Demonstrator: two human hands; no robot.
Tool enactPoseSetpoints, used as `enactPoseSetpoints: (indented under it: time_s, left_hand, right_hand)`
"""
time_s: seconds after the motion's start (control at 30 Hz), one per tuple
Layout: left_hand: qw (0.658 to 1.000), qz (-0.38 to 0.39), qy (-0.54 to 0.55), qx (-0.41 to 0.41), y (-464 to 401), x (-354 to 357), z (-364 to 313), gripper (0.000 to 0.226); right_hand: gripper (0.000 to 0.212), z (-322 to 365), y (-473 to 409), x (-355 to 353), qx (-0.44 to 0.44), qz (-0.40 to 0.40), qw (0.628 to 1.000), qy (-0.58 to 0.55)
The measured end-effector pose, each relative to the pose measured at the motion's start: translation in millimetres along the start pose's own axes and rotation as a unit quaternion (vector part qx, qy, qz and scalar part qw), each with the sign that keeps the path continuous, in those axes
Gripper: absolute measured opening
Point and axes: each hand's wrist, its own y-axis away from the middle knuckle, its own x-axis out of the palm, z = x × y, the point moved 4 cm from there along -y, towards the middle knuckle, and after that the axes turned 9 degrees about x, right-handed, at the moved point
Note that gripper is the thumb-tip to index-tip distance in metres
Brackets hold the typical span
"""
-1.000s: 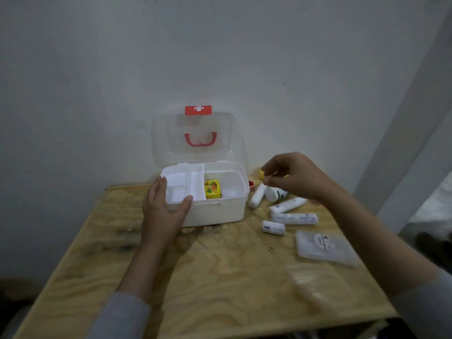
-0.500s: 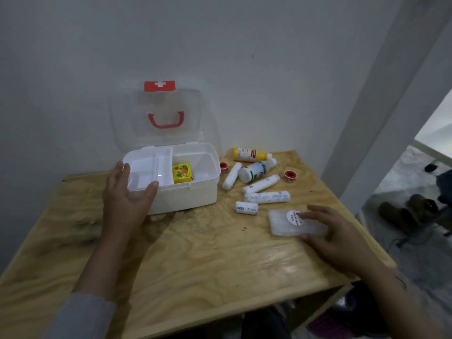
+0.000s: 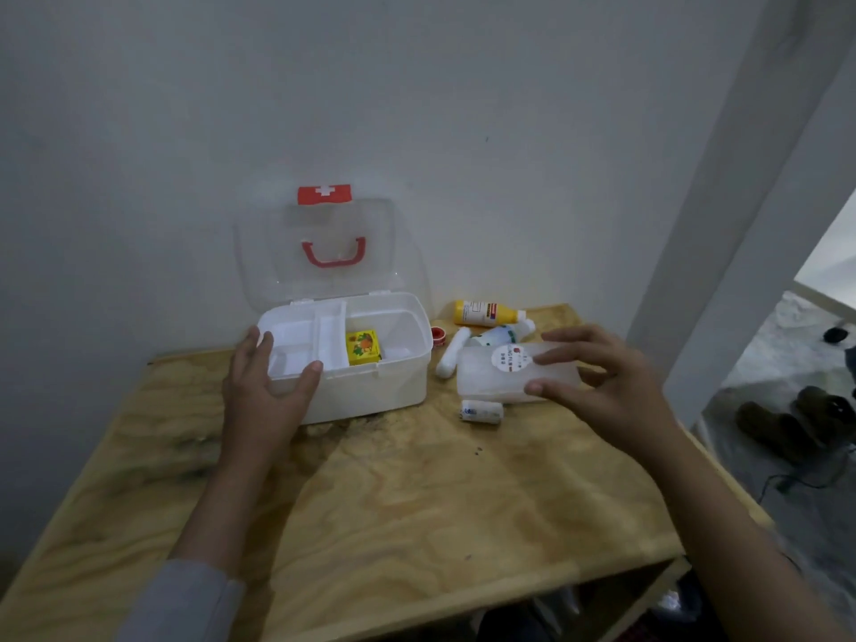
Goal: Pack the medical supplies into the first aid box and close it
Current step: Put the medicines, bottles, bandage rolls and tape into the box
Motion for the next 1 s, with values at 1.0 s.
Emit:
enactPoseSetpoints:
  time_s: [1.0]
  left_hand:
    - [1.0, 0.005, -0.014, -0.026, -2, 1, 2, 0.076]
  right_hand:
    - [0.053, 50, -115, 188, -0.002, 0.15, 0.948, 0.282]
